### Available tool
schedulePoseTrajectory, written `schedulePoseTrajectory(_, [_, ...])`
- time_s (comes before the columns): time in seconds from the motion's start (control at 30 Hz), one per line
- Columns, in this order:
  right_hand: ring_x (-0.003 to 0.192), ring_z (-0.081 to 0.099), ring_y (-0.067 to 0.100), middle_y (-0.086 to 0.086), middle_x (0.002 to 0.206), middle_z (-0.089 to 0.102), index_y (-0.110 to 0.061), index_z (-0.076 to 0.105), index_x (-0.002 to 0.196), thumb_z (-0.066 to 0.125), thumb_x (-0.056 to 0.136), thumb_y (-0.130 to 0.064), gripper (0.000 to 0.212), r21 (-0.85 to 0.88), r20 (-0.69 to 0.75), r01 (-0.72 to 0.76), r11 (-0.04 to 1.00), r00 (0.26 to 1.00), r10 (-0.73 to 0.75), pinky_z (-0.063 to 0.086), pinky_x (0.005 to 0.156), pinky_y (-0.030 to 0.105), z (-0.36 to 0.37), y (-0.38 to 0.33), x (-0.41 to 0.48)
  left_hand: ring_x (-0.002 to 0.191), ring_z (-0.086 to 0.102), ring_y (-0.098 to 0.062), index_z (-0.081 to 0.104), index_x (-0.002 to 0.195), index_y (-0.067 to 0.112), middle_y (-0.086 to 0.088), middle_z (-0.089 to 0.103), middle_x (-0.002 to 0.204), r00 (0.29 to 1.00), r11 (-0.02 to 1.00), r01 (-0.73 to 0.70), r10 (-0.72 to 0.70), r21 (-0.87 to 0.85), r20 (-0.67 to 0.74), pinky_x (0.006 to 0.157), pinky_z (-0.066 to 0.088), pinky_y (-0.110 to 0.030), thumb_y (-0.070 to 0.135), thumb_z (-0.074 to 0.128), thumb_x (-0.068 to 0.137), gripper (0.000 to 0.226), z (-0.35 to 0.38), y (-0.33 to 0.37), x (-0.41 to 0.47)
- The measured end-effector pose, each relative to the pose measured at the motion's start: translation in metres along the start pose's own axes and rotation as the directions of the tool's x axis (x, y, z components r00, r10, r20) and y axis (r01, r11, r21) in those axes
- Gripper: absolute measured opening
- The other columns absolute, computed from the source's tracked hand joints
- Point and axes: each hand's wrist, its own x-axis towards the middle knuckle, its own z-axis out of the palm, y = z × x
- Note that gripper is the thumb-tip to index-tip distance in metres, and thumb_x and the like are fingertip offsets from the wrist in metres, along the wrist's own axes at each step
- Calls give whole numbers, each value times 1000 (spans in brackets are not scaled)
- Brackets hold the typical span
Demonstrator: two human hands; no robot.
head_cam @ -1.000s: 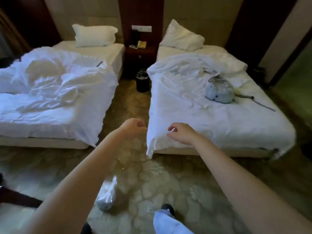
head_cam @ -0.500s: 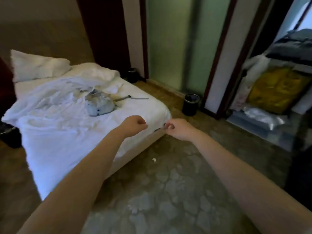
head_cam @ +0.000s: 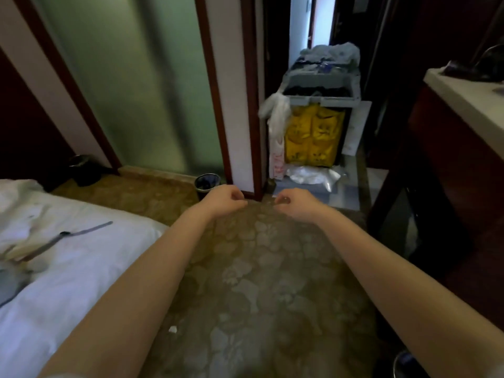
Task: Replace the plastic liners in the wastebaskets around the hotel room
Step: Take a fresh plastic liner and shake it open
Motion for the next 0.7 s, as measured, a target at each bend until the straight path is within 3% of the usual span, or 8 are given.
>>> schedulePoseTrajectory(0.2, [100, 60, 23, 5, 111, 65, -18, 65, 114, 59, 94, -33, 25, -106, -58, -63, 992, 997, 57, 51, 85, 35, -43, 29, 115, 105, 60, -20, 64, 114, 11, -6, 65, 116, 992, 994, -108, 107, 5, 63, 82, 45, -28, 31, 62, 91, 31, -6, -6, 157])
schedulePoseTrajectory(0.3, [94, 61, 25, 8, 108, 66, -19, 62, 114, 57, 95, -33, 23, -113, -62, -131, 985, 990, 124, 48, 74, 32, -65, 41, 183, 107, 59, -22, 63, 116, 10, -7, 63, 117, 985, 990, -141, 140, 4, 97, 85, 46, -30, 30, 62, 92, 31, -19, -12, 239])
schedulePoseTrajectory(0.37, [91, 59, 22, 4, 108, 64, -21, 62, 114, 57, 95, -35, 24, -164, -67, -161, 973, 986, 152, 48, 75, 32, -83, 47, 228, 105, 59, -22, 64, 114, 11, -6, 63, 116, 981, 989, -151, 148, 11, 128, 84, 46, -30, 30, 61, 92, 30, -30, -14, 296])
schedulePoseTrajectory(0.53, [93, 58, 21, 1, 106, 61, -20, 61, 119, 60, 94, -37, 31, -116, -153, -224, 968, 967, 205, 51, 79, 34, -131, 68, 321, 103, 59, -21, 65, 112, 11, -7, 64, 112, 982, 984, -161, 167, -74, 90, 81, 45, -28, 30, 62, 91, 29, -46, 0, 423])
schedulePoseTrajectory(0.7, [109, 56, 24, 6, 124, 60, -15, 59, 126, 59, 95, -32, 35, -180, -163, -238, 954, 964, 209, 43, 78, 29, -164, 115, 418, 98, 59, -17, 66, 106, 14, -5, 65, 108, 957, 969, -236, 244, -71, 154, 81, 47, -28, 26, 63, 90, 21, -33, 20, 532])
